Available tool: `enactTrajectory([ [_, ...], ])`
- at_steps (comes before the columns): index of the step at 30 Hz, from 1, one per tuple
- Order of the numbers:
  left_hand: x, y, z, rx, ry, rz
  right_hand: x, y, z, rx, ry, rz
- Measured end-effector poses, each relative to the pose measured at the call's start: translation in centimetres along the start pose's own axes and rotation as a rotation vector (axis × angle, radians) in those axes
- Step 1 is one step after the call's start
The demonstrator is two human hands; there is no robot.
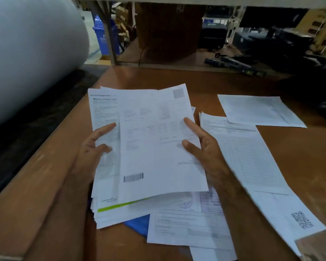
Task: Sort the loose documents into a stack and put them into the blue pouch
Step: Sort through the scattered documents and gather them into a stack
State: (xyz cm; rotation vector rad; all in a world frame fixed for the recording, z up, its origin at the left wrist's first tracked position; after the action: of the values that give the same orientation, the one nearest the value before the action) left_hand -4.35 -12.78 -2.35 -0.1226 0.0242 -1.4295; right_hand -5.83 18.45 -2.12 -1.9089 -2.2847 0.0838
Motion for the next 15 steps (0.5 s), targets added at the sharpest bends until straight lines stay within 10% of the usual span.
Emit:
enactTrajectory([
  [5,0.2,0.4,0.3,0.007,-0.043,0.006,-1.2,-0.2,1.4,0.085,0.644,-0.007],
  [15,-0.8,1.7,2.3,0.070,-0.024,-0.037,-1.0,0.2,1.5,0.094,0.554,-0.003],
])
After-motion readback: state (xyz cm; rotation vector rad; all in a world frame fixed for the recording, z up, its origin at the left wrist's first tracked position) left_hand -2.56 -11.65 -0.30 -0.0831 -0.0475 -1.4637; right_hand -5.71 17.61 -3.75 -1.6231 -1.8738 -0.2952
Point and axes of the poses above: each hand's wrist, its own y-axis away from the middle knuckle, its own x-axis out of the back of the hand, z = x × y, the point moved 3 cm from there along -y, towards the middle knuckle, and after that the axes turned 4 degrees about -y, right-handed, at the moved point
